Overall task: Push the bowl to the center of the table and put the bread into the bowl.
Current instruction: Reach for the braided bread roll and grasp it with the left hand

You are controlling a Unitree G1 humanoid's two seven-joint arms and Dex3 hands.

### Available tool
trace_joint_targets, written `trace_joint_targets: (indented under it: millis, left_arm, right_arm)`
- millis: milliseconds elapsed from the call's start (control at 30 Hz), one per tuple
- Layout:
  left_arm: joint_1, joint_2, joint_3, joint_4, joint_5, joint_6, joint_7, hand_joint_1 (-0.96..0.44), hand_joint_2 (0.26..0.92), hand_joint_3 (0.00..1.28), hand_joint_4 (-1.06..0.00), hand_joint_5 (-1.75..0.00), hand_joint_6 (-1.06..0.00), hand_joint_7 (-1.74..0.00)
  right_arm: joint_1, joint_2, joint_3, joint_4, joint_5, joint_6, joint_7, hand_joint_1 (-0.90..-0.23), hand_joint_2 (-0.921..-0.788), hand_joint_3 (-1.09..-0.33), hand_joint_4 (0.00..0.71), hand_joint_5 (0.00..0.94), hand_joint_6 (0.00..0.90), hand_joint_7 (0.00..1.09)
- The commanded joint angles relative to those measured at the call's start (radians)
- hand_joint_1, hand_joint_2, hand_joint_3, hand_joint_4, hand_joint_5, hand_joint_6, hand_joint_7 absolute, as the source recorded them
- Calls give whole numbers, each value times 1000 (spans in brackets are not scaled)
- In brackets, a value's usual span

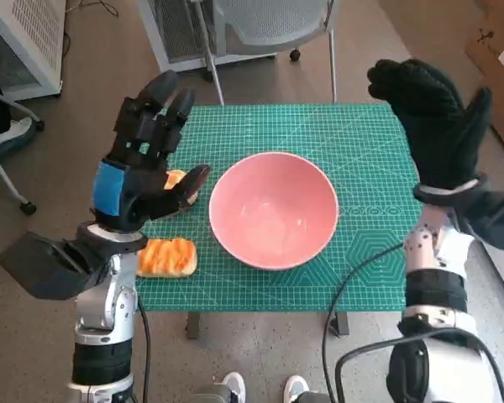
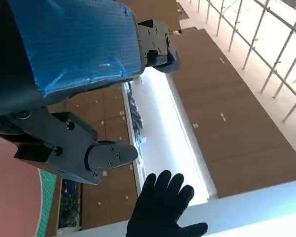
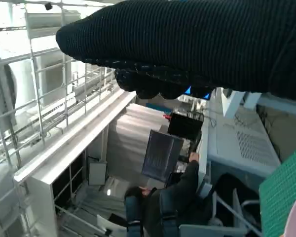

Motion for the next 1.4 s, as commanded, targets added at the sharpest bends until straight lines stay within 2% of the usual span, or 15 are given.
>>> trace_joint_targets:
  millis: [33, 167, 200, 233, 300, 367, 400, 433, 533, 600, 900, 1133, 1400]
  left_arm:
    - [-10, 39, -2, -20, 39, -10, -13, -206, 683, 588, -37, -269, 1, -574]
    - [17, 189, -25, -113, 214, 44, -37, -140, 624, 576, -22, -264, 1, -471]
    - [27, 265, -36, -176, 285, 121, -67, -122, 613, 560, -21, -257, 1, -445]
    - [38, 343, -48, -249, 352, 221, -105, -96, 615, 473, -37, -209, -2, -409]
    - [54, 435, -62, -346, 427, 364, -158, -65, 653, 316, -74, -120, -21, -351]
    - [61, 466, -67, -387, 449, 430, -181, -20, 680, 202, -92, -62, -57, -288]
    - [68, 487, -74, -422, 467, 488, -197, 60, 681, 145, -107, -44, -97, -258]
    - [78, 504, -81, -457, 486, 548, -210, 63, 687, 127, -103, -36, -105, -242]
    - [100, 536, -96, -529, 525, 667, -234, 74, 705, 61, -87, -9, -177, -125]
    - [110, 552, -108, -563, 553, 717, -241, 95, 707, 47, -80, -5, -201, -102]
    - [145, 638, -204, -689, 735, 901, -284, 0, 696, 12, -95, -4, -278, -40]
    - [149, 670, -281, -723, 831, 981, -317, -13, 692, 6, -110, -6, -303, -31]
    - [148, 669, -350, -709, 885, 1022, -351, 3, 695, 5, -117, -3, -310, -15]
  right_arm:
    - [45, 2, 17, -40, 11, 30, -20, -627, -921, -777, 316, 5, 408, 8]
    - [59, 4, 26, -67, 20, 47, -30, -632, -921, -778, 316, 4, 409, 8]
    - [61, 4, 28, -71, 22, 48, -30, -632, -921, -778, 316, 4, 409, 8]
    - [64, 5, 31, -75, 24, 48, -32, -633, -921, -778, 316, 4, 409, 8]
    - [67, 6, 36, -81, 25, 46, -36, -633, -921, -778, 316, 3, 409, 7]
    - [68, 7, 39, -83, 24, 45, -40, -633, -921, -777, 316, 3, 409, 7]
    - [68, 8, 40, -85, 24, 43, -40, -635, -921, -776, 316, 3, 410, 8]
    - [68, 10, 41, -85, 24, 39, -40, -635, -921, -775, 316, 3, 410, 8]
    - [68, 13, 44, -84, 21, 28, -42, -635, -921, -772, 315, 2, 413, 9]
    - [66, 14, 46, -80, 20, 21, -40, -639, -921, -765, 319, 3, 419, 11]
    - [45, 21, 53, -34, 19, -16, -33, -638, -921, -764, 316, 1, 419, 8]
    - [27, 24, 57, 4, 31, -17, -18, -639, -921, -765, 316, 1, 420, 8]
    - [21, 32, 58, 14, 47, 8, -5, -646, -921, -760, 323, 4, 427, 10]
